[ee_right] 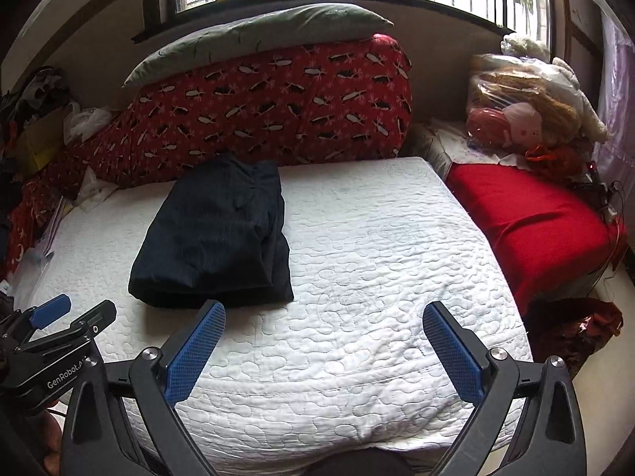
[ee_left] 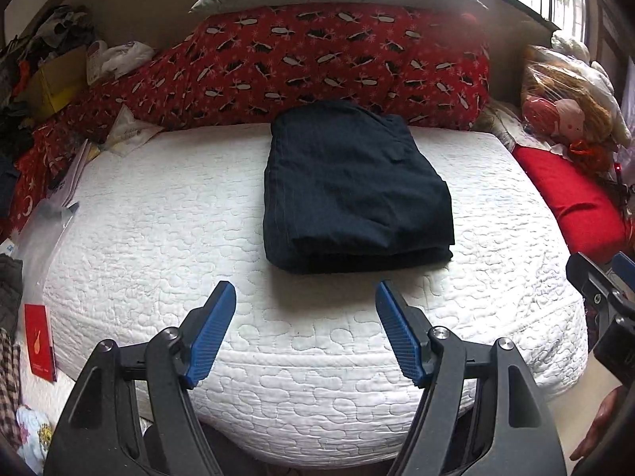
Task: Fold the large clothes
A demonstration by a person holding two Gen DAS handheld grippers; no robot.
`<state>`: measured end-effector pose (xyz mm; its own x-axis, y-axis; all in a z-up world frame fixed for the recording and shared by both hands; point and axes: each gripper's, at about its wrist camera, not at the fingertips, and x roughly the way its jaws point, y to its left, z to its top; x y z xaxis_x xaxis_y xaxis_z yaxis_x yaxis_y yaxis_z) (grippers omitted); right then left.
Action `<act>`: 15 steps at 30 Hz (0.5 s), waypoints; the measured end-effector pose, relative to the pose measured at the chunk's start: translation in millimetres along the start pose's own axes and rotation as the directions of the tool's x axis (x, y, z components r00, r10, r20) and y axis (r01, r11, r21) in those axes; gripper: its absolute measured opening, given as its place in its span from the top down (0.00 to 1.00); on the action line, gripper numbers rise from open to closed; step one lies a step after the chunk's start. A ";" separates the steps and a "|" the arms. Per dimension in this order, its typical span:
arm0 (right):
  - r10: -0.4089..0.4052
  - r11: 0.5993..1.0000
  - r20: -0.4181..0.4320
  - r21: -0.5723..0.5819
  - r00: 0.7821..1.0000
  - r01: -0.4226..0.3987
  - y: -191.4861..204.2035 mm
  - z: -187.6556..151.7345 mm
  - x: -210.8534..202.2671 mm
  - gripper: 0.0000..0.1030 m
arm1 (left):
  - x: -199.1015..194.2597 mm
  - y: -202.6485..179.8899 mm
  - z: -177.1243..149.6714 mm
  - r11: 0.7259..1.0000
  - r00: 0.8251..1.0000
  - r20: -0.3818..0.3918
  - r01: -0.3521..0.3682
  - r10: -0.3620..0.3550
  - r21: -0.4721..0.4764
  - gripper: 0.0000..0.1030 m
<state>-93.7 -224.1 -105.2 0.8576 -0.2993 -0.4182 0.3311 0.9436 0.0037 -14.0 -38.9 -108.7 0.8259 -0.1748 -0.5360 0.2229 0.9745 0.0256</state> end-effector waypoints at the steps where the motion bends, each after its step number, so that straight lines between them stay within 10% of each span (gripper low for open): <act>1: -0.005 1.000 0.008 -0.009 1.000 0.005 1.6 -1.0 -2.1 0.02 | -1.2 -0.5 -0.8 1.000 1.000 0.002 0.005 -0.005 0.000 0.29; 15: -0.030 0.998 0.091 -0.059 0.995 0.035 5.2 -8.7 -17.3 0.02 | -20.3 -4.4 -10.2 1.000 0.996 0.083 -0.010 0.008 0.023 0.29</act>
<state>-110.3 -212.8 -105.9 0.8798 -0.3388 -0.3334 0.3371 0.9392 -0.0651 -37.0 -38.2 -106.6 0.8679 -0.1779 -0.4637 0.2265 0.9727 0.0509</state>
